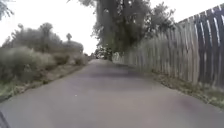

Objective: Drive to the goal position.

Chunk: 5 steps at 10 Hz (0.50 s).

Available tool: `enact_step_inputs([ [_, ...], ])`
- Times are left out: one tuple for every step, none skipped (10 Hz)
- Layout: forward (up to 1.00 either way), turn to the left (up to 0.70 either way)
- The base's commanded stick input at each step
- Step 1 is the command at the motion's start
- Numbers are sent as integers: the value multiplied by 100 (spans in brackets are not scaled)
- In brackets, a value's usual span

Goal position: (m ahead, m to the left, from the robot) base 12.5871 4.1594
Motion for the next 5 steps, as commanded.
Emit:
enact_step_inputs([
  [100, 0],
  [100, 0],
  [100, 0],
  [100, 0],
  [100, 0],
])
